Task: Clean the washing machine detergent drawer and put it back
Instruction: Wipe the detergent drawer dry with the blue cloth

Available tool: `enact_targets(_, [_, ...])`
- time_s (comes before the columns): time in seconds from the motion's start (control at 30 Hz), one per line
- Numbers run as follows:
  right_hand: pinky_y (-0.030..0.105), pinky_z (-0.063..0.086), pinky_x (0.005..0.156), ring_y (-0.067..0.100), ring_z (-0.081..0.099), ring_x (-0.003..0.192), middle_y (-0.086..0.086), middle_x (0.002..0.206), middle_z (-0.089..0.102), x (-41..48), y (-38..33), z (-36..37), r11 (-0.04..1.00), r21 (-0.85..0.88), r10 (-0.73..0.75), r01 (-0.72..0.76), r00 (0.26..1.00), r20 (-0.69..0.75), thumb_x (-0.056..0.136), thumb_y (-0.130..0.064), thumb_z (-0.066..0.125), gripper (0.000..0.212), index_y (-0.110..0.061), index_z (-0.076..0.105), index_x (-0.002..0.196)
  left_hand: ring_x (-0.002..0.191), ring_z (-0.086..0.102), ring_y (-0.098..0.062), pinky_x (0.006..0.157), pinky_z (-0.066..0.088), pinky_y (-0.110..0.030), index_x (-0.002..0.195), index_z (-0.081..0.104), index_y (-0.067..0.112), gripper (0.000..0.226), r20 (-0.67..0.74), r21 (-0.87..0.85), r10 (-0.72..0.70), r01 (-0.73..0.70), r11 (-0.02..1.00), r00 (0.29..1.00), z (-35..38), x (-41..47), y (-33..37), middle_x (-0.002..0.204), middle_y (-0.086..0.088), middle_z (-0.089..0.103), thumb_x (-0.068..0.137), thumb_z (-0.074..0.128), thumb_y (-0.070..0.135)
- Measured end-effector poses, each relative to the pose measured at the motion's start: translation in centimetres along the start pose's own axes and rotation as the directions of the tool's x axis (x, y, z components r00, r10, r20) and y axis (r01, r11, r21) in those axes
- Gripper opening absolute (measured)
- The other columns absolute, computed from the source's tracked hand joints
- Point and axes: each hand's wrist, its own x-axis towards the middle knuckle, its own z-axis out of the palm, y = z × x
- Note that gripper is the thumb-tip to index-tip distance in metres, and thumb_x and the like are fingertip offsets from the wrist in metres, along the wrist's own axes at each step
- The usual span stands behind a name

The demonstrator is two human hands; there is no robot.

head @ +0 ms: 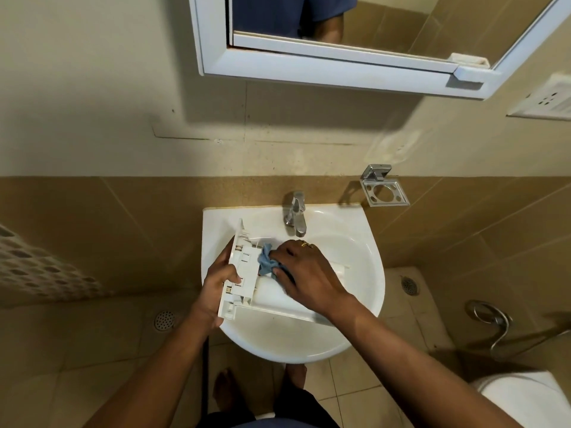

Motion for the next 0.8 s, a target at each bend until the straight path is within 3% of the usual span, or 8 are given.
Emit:
enact_targets(0.1, [0.037, 0.05, 0.077, 0.028, 0.057, 0.093, 0.003, 0.107, 0.063, -1.2, 1.8, -1.3, 0.997, -0.076, 0.027, -0.025, 0.999, 0.028, 0.087, -0.02, 0.065, 0.036, -0.028, 0.072, 0.122, 0.099, 0.066, -0.033, 0.076, 0.049, -0.037, 0.141, 0.059, 0.02, 0.085, -0.001, 0.023, -0.012, 0.012, 1.0, 1.0, -0.3, 0.0, -0.2, 0.115, -0.015, 0.073, 0.058, 0.048, 0.006])
enact_targets(0.3, [0.037, 0.057, 0.07, 0.031, 0.065, 0.091, 0.003, 0.103, 0.065, -4.3, 6.5, -4.2, 0.937, -0.097, 0.338, -0.335, 0.941, 0.018, 0.084, -0.015, 0.076, 0.032, -0.024, 0.077, 0.115, 0.112, 0.064, -0.035, 0.081, 0.051, -0.04, 0.146, 0.056, 0.022, 0.088, -0.015, 0.041, 0.013, -0.012, 0.999, 1.0, -1.0, 0.4, 0.2, 0.128, -0.017, 0.069, 0.06, 0.047, 0.004])
enact_targets(0.4, [0.039, 0.054, 0.074, 0.031, 0.065, 0.084, 0.005, 0.095, 0.069, -2.2, 3.8, -2.1, 0.954, 0.018, 0.301, -0.3, 0.953, -0.041, 0.078, -0.02, 0.078, 0.029, -0.023, 0.076, 0.107, 0.115, 0.065, -0.033, 0.082, 0.051, -0.039, 0.146, 0.056, 0.028, 0.089, -0.001, 0.052, 0.002, -0.002, 0.999, 1.0, 0.0, 0.6, -0.2, 0.135, -0.012, 0.068, 0.061, 0.048, 0.005])
enact_targets(0.53, [0.04, 0.052, 0.076, 0.032, 0.063, 0.09, 0.005, 0.098, 0.071, 0.8, -0.7, 0.7, 0.957, 0.125, 0.277, -0.263, 0.954, -0.113, 0.081, -0.013, 0.072, 0.021, -0.017, 0.072, 0.102, 0.103, 0.069, -0.03, 0.076, 0.054, -0.036, 0.141, 0.059, 0.025, 0.085, 0.009, 0.038, 0.0, 0.0, 0.999, 1.0, 1.3, 0.5, -0.4, 0.122, -0.009, 0.074, 0.059, 0.048, 0.007])
enact_targets(0.67, [0.034, 0.05, 0.086, 0.021, 0.063, 0.098, -0.002, 0.11, 0.071, -0.4, 2.9, -1.2, 0.989, 0.147, 0.037, -0.034, 0.999, -0.017, 0.084, -0.011, 0.074, 0.034, -0.023, 0.074, 0.116, 0.103, 0.069, -0.03, 0.078, 0.054, -0.036, 0.141, 0.058, 0.022, 0.086, -0.004, 0.016, 0.023, -0.023, 1.0, 1.0, -0.5, 0.5, 0.7, 0.123, -0.014, 0.072, 0.058, 0.047, 0.004])
enact_targets(0.8, [0.043, 0.054, 0.085, 0.025, 0.064, 0.097, -0.004, 0.107, 0.071, -2.7, 7.4, -3.5, 0.978, 0.086, 0.183, -0.189, 0.98, 0.073, 0.081, -0.015, 0.08, 0.035, -0.029, 0.075, 0.112, 0.102, 0.068, -0.023, 0.076, 0.053, -0.034, 0.144, 0.058, 0.023, 0.089, -0.005, 0.018, 0.053, -0.053, 0.998, 0.999, -1.4, 0.4, 1.3, 0.123, -0.011, 0.071, 0.059, 0.045, 0.001])
